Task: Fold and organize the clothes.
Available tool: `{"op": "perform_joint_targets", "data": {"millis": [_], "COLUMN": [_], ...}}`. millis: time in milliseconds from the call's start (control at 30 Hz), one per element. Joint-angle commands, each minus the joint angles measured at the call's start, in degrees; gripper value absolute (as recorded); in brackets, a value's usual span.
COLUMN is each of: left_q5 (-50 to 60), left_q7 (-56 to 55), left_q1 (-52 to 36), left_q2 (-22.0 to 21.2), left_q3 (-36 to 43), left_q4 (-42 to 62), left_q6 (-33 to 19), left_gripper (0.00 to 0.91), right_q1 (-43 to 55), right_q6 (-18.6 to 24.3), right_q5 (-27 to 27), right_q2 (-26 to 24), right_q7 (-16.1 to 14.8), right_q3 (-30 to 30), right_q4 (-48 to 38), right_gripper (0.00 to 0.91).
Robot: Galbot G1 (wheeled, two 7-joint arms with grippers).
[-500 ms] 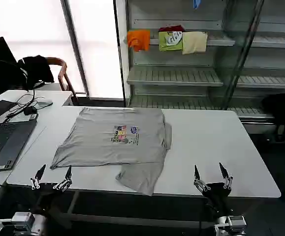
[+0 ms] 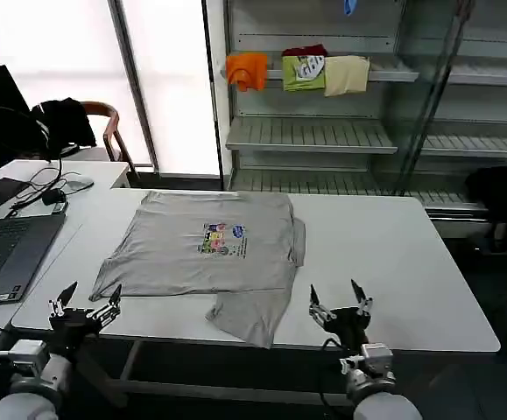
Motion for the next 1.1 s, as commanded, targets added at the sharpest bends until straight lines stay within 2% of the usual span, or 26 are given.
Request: {"op": "perform_joint_targets", "data": {"millis": [33,333,833,1100], "left_q5": [-3.6,-4.3,-4.9,-6.7], "left_q7": [5.0,5.3,6.2,6.6], "left_q1": [-5.2,-8.6,-16.5,-17.1], "left_q2": [3.1,3.5,3.0,2.8], "left_q3": [0.3,0.9,3.3,3.5], "left_q4": [6.8,11.1,22.5,23.5], "left_q6": [7.3,7.3,7.2,7.2], "left_gripper": [0.907,0.907,0.907,0.907], "right_q1": [3.5,4.0,5.9,6.8], "right_q6": [-5.6,-5.6,-5.5,-5.5], "right_q5": [3.4,7.5,7.6,7.7], "right_q2": [-0.1,0.9,1.7,2.1], "right_q7": [-1.2,1.8,1.0,0.8], "right_q3": [-6.2,-6.2,-6.4,-6.8], "right_q4": [-0.9,-3.4,-6.7,-7.9], "right_gripper": [0.907,0.907,0.907,0.907]}}
